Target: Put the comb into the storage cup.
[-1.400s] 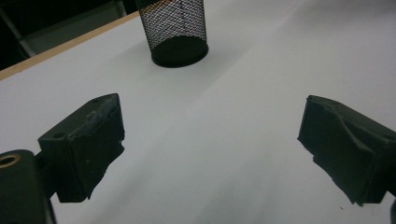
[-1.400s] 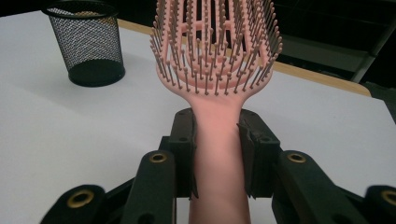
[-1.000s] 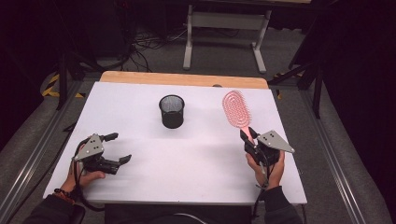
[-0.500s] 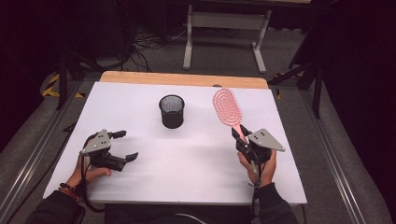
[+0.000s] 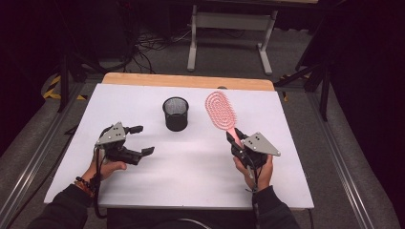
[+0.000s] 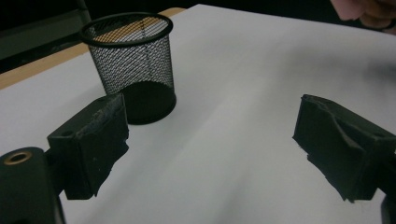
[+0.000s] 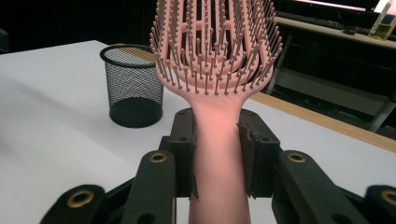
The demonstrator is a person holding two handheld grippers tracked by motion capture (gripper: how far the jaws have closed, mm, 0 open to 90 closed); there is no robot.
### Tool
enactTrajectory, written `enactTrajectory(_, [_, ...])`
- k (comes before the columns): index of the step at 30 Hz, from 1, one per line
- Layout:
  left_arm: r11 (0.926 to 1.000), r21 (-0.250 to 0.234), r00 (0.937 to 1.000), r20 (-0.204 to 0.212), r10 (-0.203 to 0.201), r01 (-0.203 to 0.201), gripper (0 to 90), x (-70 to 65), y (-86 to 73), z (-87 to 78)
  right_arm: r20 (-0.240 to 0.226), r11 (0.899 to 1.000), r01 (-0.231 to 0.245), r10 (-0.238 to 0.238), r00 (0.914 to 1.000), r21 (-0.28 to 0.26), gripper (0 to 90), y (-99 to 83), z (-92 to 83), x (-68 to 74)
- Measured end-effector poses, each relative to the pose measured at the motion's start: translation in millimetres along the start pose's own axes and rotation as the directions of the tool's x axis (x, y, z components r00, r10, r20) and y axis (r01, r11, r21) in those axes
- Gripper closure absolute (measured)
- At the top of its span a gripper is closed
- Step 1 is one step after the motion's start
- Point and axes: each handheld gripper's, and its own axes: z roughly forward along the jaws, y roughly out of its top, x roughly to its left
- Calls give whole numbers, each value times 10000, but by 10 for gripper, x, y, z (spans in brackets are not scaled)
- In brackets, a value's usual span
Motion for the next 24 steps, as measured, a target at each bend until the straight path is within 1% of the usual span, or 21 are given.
enactTrajectory(2, [10000, -80, 9999, 101, -60, 60, 117, 3, 40, 44, -46, 9999, 102, -103, 9999, -102, 691, 4, 3, 47])
enactTrajectory(5, [9991, -216, 9987, 356, -355, 362, 128, 2, 101, 127, -152, 9993, 292, -295, 9994, -225, 691, 16, 2, 110])
enactTrajectory(7, [9973, -348, 9962, 602, -632, 653, 148, -2, 139, 176, -280, 9990, 368, -375, 9989, -272, 691, 17, 10, 150])
enactTrajectory(9, [9975, -424, 9965, 646, -540, 568, 152, -7, 186, 223, -408, 9984, 458, -471, 9981, -319, 691, 13, 20, 194])
enactTrajectory(10, [9962, -473, 9947, 757, -695, 732, 152, -18, 201, 243, -494, 9983, 484, -499, 9975, -310, 691, 12, 26, 214])
enactTrajectory(12, [9955, -597, 9944, 815, -680, 730, 152, -35, 254, 296, -543, 9976, 581, -600, 9967, -364, 691, 11, 36, 245])
enactTrajectory(13, [9958, -584, 9943, 841, -657, 707, 152, -40, 271, 313, -609, 9975, 612, -633, 9961, -359, 691, 11, 42, 266])
enactTrajectory(15, [9950, -679, 9930, 974, -663, 731, 151, -55, 312, 369, -699, 9968, 719, -742, 9948, -347, 691, 12, 57, 296])
enactTrajectory(18, [9951, -648, 9920, 1069, -672, 744, 151, -65, 346, 430, -812, 9960, 812, -839, 9932, -363, 691, 12, 85, 339])
enactTrajectory(21, [9947, -631, 9914, 1075, -741, 812, 151, -62, 366, 473, -950, 9945, 950, -988, 9906, -440, 691, 18, 121, 396])
enactTrajectory(22, [9919, -761, 9878, 1255, -920, 1021, 151, -56, 382, 517, -1027, 9938, 1014, -1056, 9891, -446, 691, 20, 132, 417])
enactTrajectory(24, [9912, -809, 9880, 1221, -945, 1048, 151, -53, 399, 540, -1076, 9930, 1092, -1134, 9877, -444, 691, 21, 146, 444])
